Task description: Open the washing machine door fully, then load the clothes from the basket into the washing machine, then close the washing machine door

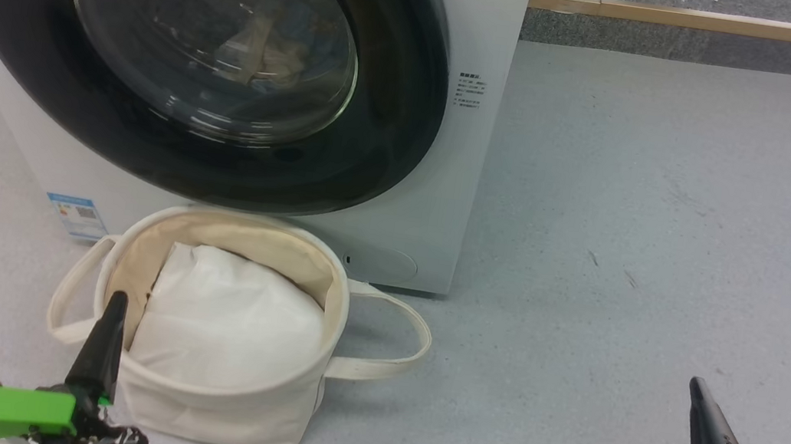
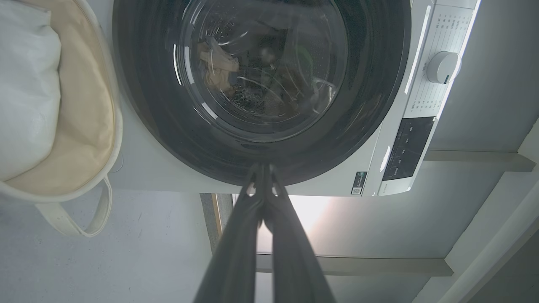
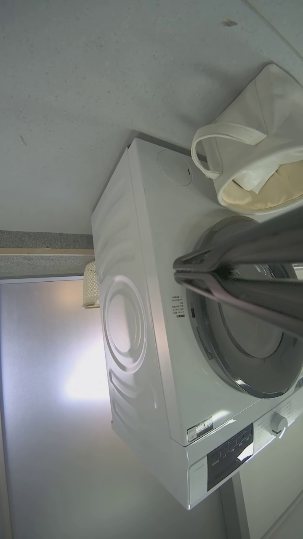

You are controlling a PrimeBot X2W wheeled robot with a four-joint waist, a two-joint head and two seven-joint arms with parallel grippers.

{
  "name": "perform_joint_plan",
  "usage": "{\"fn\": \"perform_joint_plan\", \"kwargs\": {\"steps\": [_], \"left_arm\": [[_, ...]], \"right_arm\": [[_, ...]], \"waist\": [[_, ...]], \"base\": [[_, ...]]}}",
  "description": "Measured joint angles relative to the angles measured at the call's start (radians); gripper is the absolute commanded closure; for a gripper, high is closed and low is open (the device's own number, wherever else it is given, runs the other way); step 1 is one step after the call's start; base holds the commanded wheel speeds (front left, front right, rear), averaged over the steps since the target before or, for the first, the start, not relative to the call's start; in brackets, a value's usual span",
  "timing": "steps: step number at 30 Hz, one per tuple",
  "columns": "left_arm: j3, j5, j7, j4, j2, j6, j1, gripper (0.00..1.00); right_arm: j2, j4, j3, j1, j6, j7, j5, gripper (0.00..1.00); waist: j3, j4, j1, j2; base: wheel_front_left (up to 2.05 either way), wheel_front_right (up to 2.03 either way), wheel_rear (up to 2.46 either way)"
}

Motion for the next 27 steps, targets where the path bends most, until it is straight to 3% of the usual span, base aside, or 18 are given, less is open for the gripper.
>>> {"fn": "perform_joint_plan", "kwargs": {"steps": [27], "left_arm": [[0.0,0.0,0.0,0.0,0.0,0.0,0.0,1.0]], "right_arm": [[-0.016,-0.001,0.019,0.0,0.0,-0.01,0.015,1.0]], "waist": [[0.0,0.0,0.0,0.0]], "base": [[0.0,0.0,0.0]]}}
